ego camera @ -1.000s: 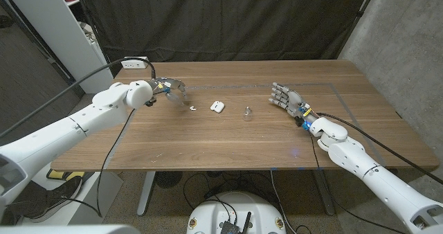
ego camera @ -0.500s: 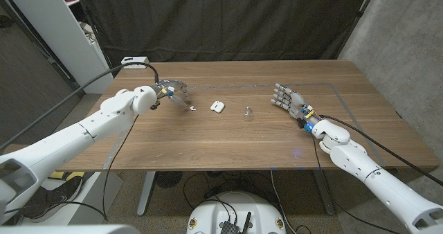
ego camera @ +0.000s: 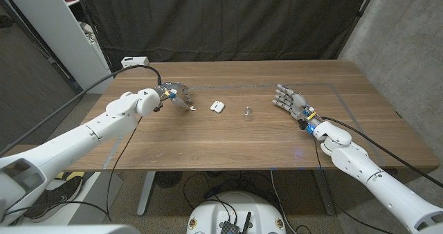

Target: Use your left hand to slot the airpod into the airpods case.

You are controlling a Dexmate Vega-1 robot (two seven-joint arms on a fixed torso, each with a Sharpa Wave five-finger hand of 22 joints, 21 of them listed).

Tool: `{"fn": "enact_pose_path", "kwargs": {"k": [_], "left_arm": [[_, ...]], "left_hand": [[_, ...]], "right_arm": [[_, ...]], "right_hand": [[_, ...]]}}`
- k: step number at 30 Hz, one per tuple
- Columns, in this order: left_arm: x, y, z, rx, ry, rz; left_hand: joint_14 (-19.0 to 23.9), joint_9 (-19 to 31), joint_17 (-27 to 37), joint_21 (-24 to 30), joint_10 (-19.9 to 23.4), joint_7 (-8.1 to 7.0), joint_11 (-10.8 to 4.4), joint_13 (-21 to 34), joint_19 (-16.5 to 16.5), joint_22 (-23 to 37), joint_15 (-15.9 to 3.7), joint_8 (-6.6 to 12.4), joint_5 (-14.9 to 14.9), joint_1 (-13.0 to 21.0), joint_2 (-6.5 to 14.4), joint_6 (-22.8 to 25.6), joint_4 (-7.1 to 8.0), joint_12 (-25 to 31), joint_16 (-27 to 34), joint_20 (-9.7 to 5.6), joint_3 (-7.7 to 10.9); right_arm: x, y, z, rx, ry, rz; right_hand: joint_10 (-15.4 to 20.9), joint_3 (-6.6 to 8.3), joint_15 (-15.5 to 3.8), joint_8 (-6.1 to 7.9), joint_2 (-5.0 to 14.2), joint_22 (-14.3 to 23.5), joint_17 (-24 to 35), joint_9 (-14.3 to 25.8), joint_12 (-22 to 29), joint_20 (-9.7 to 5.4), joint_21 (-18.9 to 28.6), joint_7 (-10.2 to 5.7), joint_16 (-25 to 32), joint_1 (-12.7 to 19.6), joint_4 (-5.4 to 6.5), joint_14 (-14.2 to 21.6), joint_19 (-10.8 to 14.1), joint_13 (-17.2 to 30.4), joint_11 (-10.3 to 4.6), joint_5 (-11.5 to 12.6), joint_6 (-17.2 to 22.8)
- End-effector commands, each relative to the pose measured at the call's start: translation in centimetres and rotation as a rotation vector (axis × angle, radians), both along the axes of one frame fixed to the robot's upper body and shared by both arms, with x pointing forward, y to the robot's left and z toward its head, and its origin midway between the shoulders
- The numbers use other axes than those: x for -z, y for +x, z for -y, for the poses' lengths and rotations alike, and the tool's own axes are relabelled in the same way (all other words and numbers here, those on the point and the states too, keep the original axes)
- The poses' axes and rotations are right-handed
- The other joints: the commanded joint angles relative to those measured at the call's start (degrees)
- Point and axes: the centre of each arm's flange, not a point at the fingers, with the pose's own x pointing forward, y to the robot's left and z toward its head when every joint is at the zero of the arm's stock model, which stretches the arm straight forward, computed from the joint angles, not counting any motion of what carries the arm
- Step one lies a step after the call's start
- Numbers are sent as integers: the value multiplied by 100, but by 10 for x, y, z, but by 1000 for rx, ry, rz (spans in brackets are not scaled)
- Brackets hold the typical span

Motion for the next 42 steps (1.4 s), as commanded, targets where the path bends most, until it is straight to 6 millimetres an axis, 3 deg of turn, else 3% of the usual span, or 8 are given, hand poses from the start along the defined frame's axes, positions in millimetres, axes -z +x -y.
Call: {"fn": "enact_pose_path", "kwargs": {"k": [1, 26, 42], "left_arm": [[7, 6, 5, 17, -17, -13], [15, 12, 15, 8, -28, -13], [21, 14, 12, 12, -56, 8]], "left_hand": [[46, 44, 16, 9, 64, -1, 11, 10, 50, 8, -292, 0, -17, 85, -16, 12, -4, 16, -3, 10, -30], [164, 157, 14, 25, 158, -28, 11, 25, 130, 20, -322, 89, -44, 228, 69, 240, -6, 44, 8, 20, -134], [388, 204, 5, 69, 411, 27, -112, 32, 273, 36, -420, 401, -22, 504, 269, 1106, -34, 119, 28, 32, -169]], "right_arm": [[2, 0, 2, 0, 8, -4], [12, -8, 15, 13, 38, 13], [17, -12, 13, 20, 44, 7]], "right_hand": [[56, -15, -581, -4, -11, 19, 26, 17, 27, -10, 37, 52, -9, -78, 27, 55, -13, 11, -4, 27, 9], [95, -22, -589, 1, -14, 19, 42, 11, 35, 8, 38, 13, -9, -257, 143, 83, -16, 15, 6, 31, 23], [95, 5, -598, 2, -24, 19, 29, 8, 28, 16, 37, -18, -22, -326, 177, 106, -19, 17, -14, 41, 29]]}}
